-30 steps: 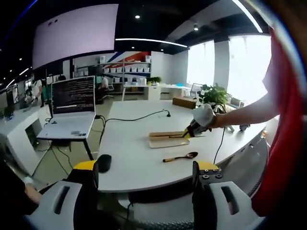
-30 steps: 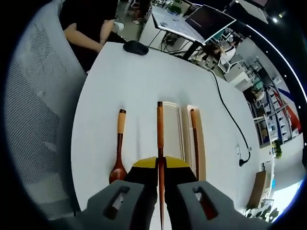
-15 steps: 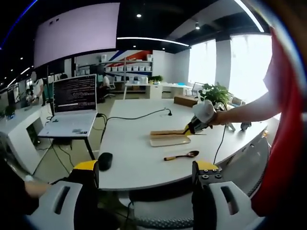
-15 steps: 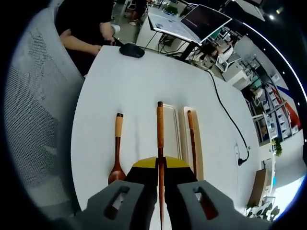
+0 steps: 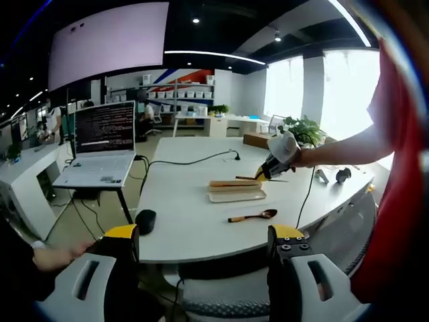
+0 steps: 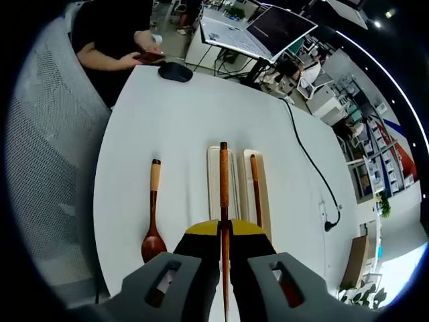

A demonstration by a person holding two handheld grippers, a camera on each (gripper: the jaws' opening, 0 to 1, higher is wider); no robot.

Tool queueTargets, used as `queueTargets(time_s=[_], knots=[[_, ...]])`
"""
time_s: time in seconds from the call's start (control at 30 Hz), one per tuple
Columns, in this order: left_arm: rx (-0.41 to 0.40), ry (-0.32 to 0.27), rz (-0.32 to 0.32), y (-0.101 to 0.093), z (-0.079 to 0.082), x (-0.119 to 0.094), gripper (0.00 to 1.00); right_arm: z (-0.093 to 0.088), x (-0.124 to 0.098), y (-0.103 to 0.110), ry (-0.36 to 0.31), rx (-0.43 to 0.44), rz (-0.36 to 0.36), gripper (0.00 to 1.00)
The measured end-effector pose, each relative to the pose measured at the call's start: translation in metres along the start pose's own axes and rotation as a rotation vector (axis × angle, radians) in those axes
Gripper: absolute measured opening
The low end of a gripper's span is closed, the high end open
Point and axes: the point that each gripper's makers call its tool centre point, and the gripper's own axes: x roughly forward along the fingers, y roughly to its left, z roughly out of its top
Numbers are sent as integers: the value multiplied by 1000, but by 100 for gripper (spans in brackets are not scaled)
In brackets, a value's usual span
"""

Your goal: Arrange the utensils inside the cutlery case until each visible utensil rests in its matching compartment.

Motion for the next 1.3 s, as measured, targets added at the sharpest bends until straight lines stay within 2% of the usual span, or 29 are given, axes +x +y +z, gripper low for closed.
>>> queueTargets(time_s=[0.47,0.6,1.3], knots=[[-12,2,6,9,-6,-2,79,16,2,-10,4,-43,-9,0],[-40,6,1,9,-10,-1,79,21,1,-14,-4,-49,-15,0],[-34,18,-5,5,-11,2,78,6,-1,-31,16,-29,-36,0]])
